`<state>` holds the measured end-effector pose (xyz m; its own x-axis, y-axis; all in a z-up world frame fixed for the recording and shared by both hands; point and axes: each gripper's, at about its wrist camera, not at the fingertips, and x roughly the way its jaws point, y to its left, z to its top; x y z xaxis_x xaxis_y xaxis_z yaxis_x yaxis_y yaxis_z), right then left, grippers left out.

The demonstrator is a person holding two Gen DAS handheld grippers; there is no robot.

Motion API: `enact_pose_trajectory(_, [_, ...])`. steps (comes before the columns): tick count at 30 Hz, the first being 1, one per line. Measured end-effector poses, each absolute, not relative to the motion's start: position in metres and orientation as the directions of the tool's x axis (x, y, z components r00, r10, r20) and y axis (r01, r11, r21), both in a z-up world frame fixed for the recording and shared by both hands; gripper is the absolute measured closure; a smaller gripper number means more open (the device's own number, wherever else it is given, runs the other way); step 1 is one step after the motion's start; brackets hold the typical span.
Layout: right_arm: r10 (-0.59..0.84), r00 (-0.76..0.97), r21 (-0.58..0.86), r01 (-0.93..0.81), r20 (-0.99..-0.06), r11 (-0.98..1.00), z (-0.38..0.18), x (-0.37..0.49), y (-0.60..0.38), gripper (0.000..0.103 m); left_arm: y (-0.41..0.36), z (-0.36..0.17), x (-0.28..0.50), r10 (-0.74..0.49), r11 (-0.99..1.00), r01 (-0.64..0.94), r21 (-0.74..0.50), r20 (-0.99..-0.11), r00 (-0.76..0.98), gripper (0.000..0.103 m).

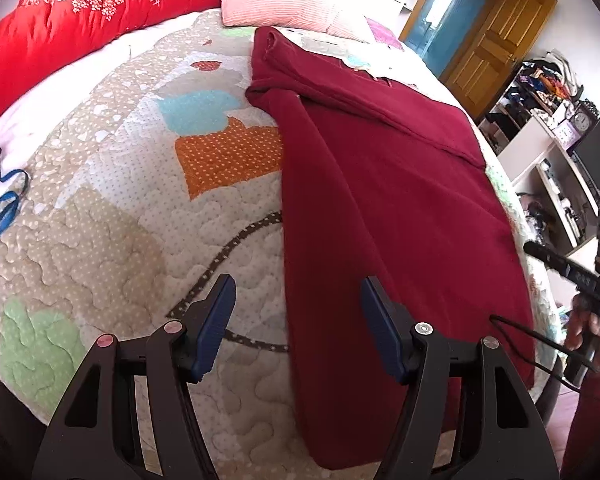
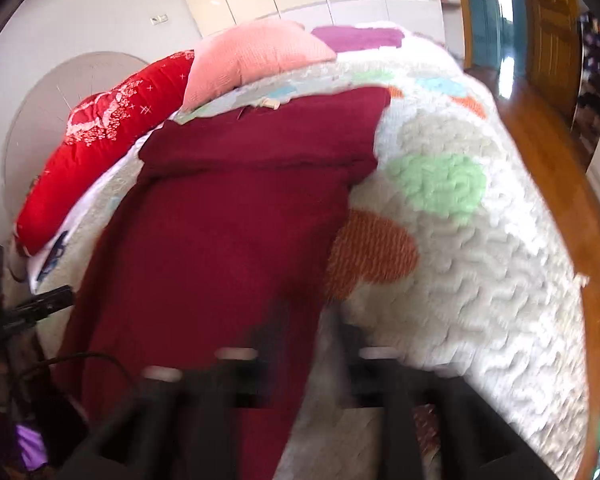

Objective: Fold small clothes

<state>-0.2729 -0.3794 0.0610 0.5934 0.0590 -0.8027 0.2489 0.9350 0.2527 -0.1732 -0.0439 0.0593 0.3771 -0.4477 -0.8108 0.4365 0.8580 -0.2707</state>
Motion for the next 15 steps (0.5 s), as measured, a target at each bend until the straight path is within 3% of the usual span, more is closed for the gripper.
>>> enact_pose_trajectory(2, [0.088,0.595,0.295,0.259,-0.799,0.920,0.054,-0.279,-0.377,0.037,-0.046,0.059,-0.176,-0.450,0.854,0.445,-0.268,-0.810,0.375,0.038])
enact_pose_trajectory(3, [0.111,0.587,0.314,0.256,-0.802,0.914,0.047,-0.279,-0.374,0.043,-0.046,0.059,-0.177,-0.450,0.853,0.448,-0.266,-0.810,0.376,0.038])
enact_pose_trajectory(5, [0.103,0.580,0.300,0.255,-0.808,0.919,0.035,-0.278,-0.365,0.068,-0.048,0.057,-0.177,-0.446,0.853,0.452,-0.262,-0.815,0.371,0.038])
enact_pose_trajectory(6, [0.083,0.581,0.279,0.257,-0.810,0.925,0.033,-0.278,-0.361,0.094,-0.048,0.057,-0.177,-0.442,0.854,0.452,-0.258,-0.818,0.367,0.038])
enact_pose_trajectory(15, [-0.098,0.560,0.064,0.263,-0.823,0.963,0.048,-0.275,-0.358,0.097,-0.042,0.059,-0.191,-0.445,0.845,0.468,-0.258,-0.825,0.349,0.038])
